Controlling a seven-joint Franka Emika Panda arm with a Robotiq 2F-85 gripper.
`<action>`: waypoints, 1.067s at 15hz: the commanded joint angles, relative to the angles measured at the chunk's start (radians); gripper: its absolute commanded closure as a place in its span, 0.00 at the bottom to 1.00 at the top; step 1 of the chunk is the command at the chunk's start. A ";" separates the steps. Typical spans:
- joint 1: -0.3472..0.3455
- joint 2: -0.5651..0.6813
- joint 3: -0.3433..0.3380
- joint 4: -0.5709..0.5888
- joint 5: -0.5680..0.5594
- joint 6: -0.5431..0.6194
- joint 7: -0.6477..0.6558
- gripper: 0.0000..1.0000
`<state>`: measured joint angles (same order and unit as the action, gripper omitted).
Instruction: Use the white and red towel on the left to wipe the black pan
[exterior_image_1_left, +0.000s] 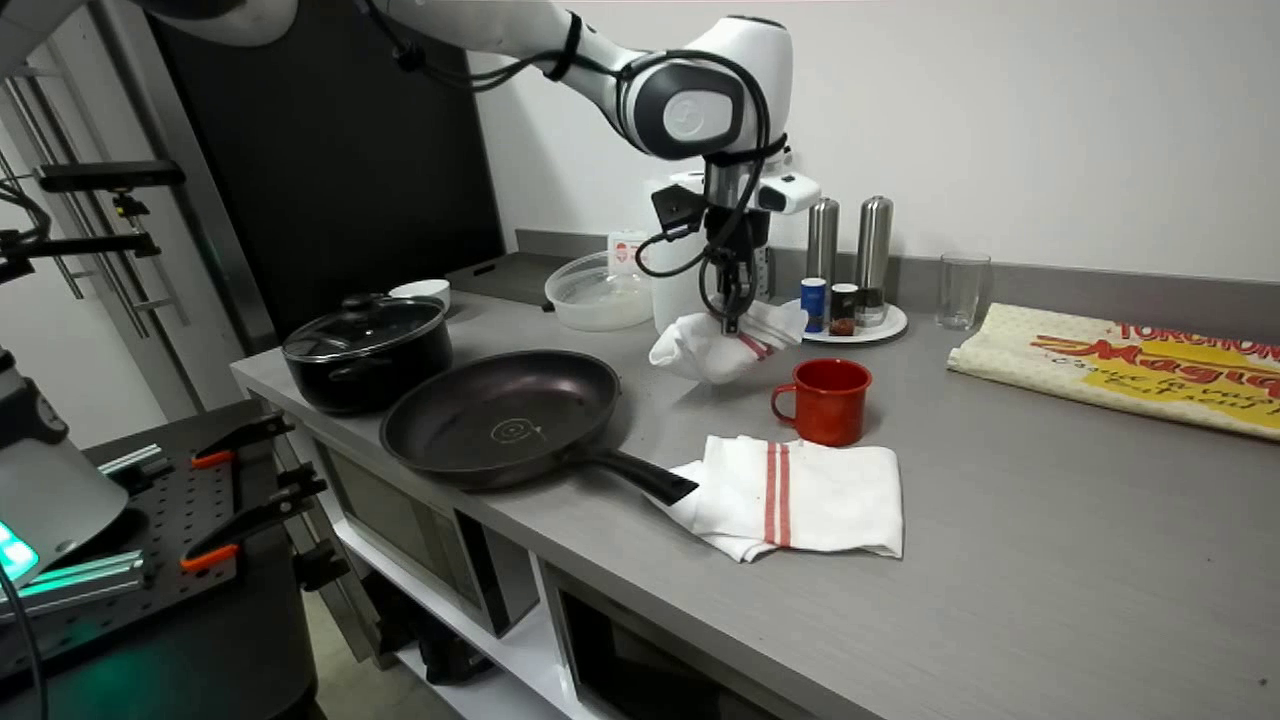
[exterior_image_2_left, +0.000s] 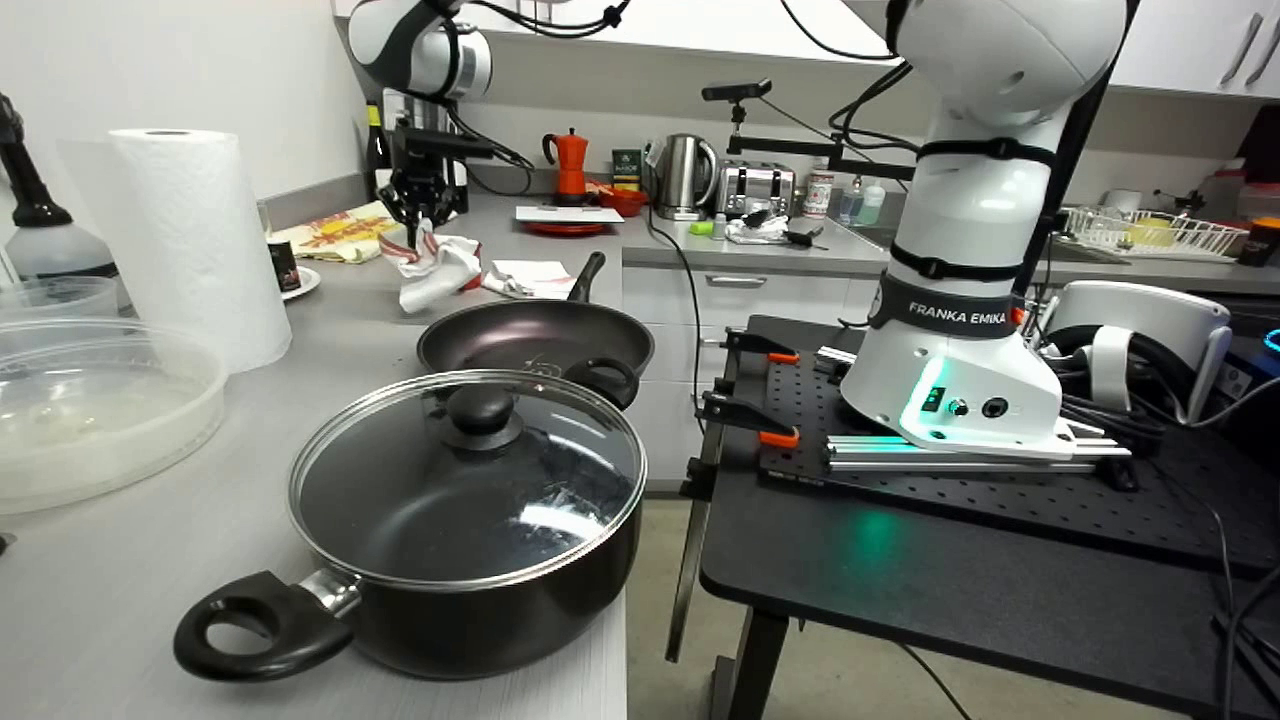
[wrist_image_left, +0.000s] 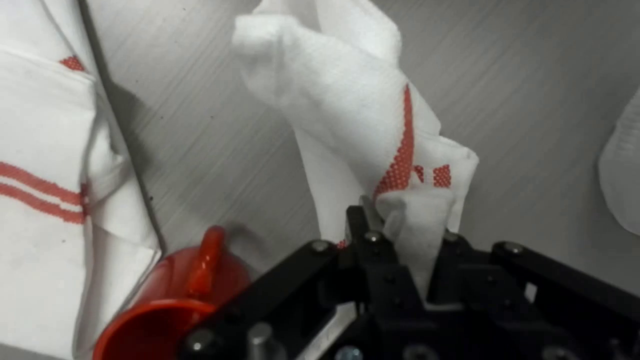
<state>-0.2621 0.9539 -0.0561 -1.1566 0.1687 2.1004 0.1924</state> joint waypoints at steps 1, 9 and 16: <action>0.029 -0.171 0.001 -0.170 0.010 0.048 -0.029 0.96; 0.144 -0.441 -0.001 -0.494 -0.029 0.042 -0.017 0.96; 0.254 -0.579 0.006 -0.777 -0.103 0.080 0.009 0.96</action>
<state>-0.0422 0.4626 -0.0486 -1.7883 0.0987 2.1358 0.1873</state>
